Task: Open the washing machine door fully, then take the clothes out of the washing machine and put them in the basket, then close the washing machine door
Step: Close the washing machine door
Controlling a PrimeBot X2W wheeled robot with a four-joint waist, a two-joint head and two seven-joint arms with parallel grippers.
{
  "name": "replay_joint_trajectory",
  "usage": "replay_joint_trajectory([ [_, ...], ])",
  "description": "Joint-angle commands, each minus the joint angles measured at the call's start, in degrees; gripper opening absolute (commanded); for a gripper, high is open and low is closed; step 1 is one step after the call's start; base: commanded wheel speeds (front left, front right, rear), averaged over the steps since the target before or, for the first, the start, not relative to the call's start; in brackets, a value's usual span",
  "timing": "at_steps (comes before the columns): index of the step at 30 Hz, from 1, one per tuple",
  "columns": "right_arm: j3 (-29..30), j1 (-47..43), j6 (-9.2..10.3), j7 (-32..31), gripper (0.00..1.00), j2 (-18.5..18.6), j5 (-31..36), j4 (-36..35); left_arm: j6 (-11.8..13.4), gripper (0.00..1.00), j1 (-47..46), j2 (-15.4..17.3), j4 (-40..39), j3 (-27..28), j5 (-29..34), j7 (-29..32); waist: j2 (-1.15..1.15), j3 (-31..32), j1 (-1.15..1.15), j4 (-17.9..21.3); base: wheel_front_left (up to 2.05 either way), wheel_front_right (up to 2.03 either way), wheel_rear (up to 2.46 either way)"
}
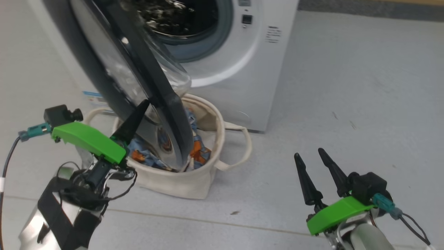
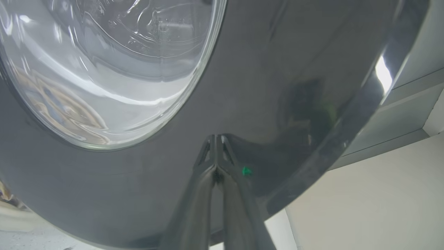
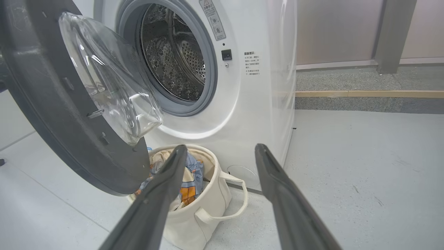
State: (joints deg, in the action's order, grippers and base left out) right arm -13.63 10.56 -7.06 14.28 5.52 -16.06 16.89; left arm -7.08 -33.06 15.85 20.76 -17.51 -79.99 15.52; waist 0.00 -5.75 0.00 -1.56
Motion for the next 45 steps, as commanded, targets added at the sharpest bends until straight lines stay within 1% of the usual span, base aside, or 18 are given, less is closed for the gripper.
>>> replay_joint_trajectory([
  [1, -0.7, 2.4, -0.43, 0.7, 1.00, -0.7, 0.6, -2.2, -0.4, 0.00, -3.8, 2.3, -1.6, 1.9, -0.4, -0.9, 0.00, -1.3, 0.00, 2.0, 0.00, 0.00, 0.00],
  [13, -0.4, 3.0, -0.43, 0.7, 1.00, -1.6, 0.7, -3.0, -0.4, 0.00, -5.6, 6.0, 2.2, -0.2, -1.1, -7.3, 0.00, -1.8, 0.00, 9.6, 0.00, 0.00, 0.00],
  [18, 0.1, 2.9, -0.43, 0.7, 1.00, -1.8, 0.7, -3.1, -0.4, 0.00, -6.3, 6.7, 2.7, -1.8, -1.8, -9.0, 0.00, -1.8, 0.00, 10.6, 0.00, 0.00, 0.00],
  [22, 0.3, 2.9, -0.43, 0.7, 1.00, -1.9, 0.6, -3.2, -0.4, 0.00, -6.3, 7.8, 2.8, -3.1, -1.5, -10.8, 0.00, -1.5, 0.00, 10.3, 0.00, 0.00, 0.00],
  [23, 0.4, 2.8, -0.43, 0.7, 1.00, -1.9, 0.7, -3.2, -0.4, 0.14, -6.2, 8.1, 2.8, -3.6, -1.3, -11.5, 0.00, -1.3, 0.00, 10.1, 0.00, 0.00, 0.00],
  [24, 0.4, 2.8, -0.43, 0.7, 1.00, -1.9, 0.7, -3.2, -0.4, 0.73, -6.1, 8.4, 2.7, -3.9, -1.1, -12.2, 0.00, -1.0, 0.00, 9.9, 0.00, 0.00, 0.00],
  [25, 0.4, 2.7, -0.43, 0.7, 1.00, -1.9, 0.7, -3.1, -0.4, 0.99, -5.8, 8.9, 2.7, -4.4, -0.6, -13.0, 0.00, -0.7, 0.00, 9.7, 0.00, 0.00, 0.00],
  [28, 0.3, 2.5, -0.43, 0.7, 1.00, -1.9, 0.6, -3.0, -0.4, 1.00, -4.5, 10.9, 2.8, -6.2, 2.1, -16.7, 0.00, 0.6, 0.00, 9.3, 0.00, 0.00, 0.00],
  [31, 0.2, 2.1, -0.43, 0.7, 1.00, -1.9, 0.6, -3.0, -0.4, 1.00, -2.5, 13.7, 3.5, -8.4, 6.5, -21.6, 0.00, 2.1, 0.00, 9.1, 0.00, 0.00, 0.00],
  [32, 0.2, 2.1, -0.43, 0.7, 1.00, -1.9, 0.6, -3.0, -0.4, 1.00, -2.5, 13.7, 3.5, -8.4, 6.5, -21.6, 0.00, 2.1, 0.00, 9.1, 0.00, 0.00, 0.00],
  [33, 0.3, 1.9, -0.43, 0.7, 1.00, -1.9, 0.6, -3.0, -0.4, 1.00, -1.6, 14.5, 3.7, -8.9, 7.5, -23.3, 0.00, 2.6, 0.00, 9.1, 0.00, 0.00, 0.00],
  [37, 0.4, 1.4, -0.43, 0.7, 1.00, -1.9, 0.6, -3.4, -0.4, 1.00, 1.9, 19.2, 5.1, -10.2, 13.9, -28.7, 0.00, 3.8, 0.00, 9.2, 0.00, 0.00, 0.00],
  [39, 0.6, 1.0, -0.43, 0.7, 1.00, -1.9, 0.6, -3.6, -0.4, 1.00, 4.1, 20.5, 5.6, -9.2, 15.9, -29.9, 0.00, 4.3, 0.00, 9.1, 0.00, 0.00, 0.00],
  [42, 1.3, 0.2, -0.43, 0.7, 1.00, -1.8, 0.8, -3.9, -0.2, 1.00, 7.4, 21.8, 5.2, -7.1, 19.3, -30.4, 0.00, 4.9, 0.00, 8.6, 0.00, 0.00, 0.00],
  [45, 1.9, -0.3, -0.43, 0.7, 1.00, -1.7, 1.0, -4.2, 1.1, 1.00, 11.3, 22.1, 3.1, -1.7, 24.3, -30.5, 0.00, 5.0, 0.00, 8.4, 0.00, 0.00, 0.00],
])
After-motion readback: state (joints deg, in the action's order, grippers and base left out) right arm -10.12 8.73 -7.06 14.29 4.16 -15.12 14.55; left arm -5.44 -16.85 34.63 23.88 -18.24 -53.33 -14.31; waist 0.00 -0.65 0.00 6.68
